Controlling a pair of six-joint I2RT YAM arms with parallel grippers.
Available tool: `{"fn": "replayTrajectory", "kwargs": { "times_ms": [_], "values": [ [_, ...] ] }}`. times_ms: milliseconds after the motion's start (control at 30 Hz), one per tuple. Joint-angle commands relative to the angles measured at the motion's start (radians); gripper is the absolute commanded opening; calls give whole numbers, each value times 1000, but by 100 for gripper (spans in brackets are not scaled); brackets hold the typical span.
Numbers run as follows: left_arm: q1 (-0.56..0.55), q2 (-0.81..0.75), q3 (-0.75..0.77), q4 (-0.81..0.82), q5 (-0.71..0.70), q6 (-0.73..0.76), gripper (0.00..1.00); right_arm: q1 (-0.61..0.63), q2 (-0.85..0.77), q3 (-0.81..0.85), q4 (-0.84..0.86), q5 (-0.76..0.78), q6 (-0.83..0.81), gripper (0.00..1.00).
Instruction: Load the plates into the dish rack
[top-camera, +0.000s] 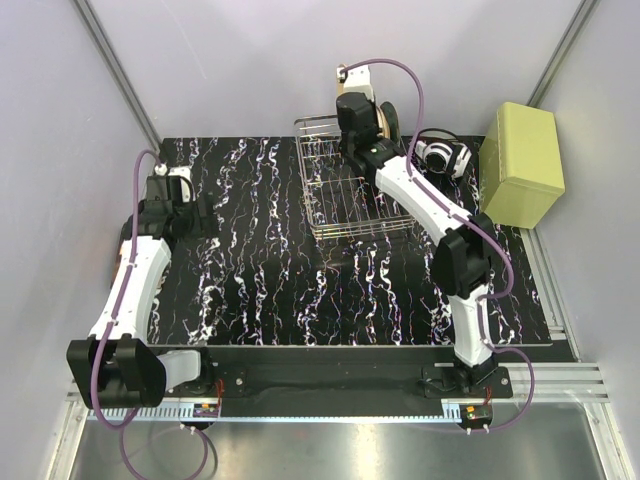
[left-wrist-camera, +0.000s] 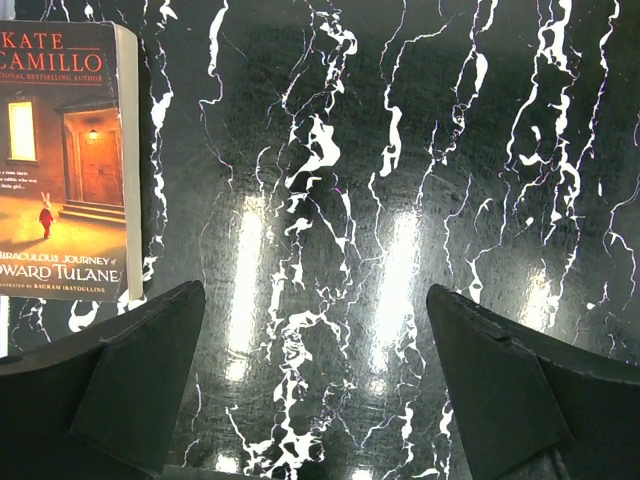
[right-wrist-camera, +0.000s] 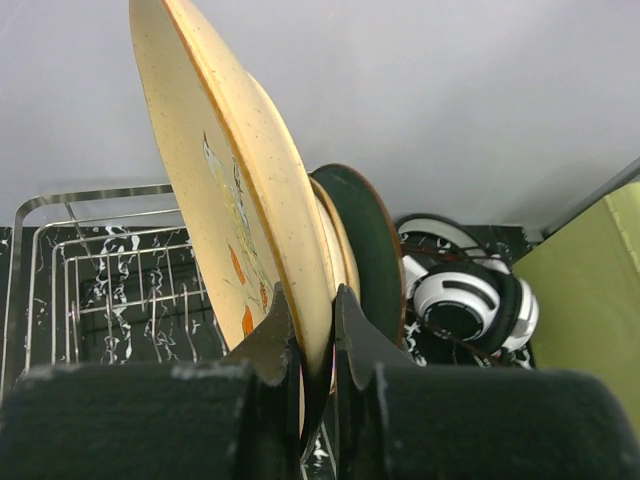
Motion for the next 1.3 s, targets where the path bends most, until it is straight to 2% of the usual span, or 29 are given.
{"fn": "replayTrajectory", "kwargs": {
  "times_ms": [0, 1200, 1233, 1267],
  "values": [
    [-5, -12, -18, 56, -11, -11, 99, -4, -2, 118, 94, 71, 106, 0],
    [5, 51, -64, 60, -26, -29, 99, -60, 221, 141, 12, 51, 172, 0],
    [5, 50, -64, 62, -25, -29, 99, -60, 224, 139, 9, 47, 172, 1],
    [5, 50, -66, 60, -22, -29, 99, -60, 226, 133, 11, 47, 172, 5]
  ]
}}
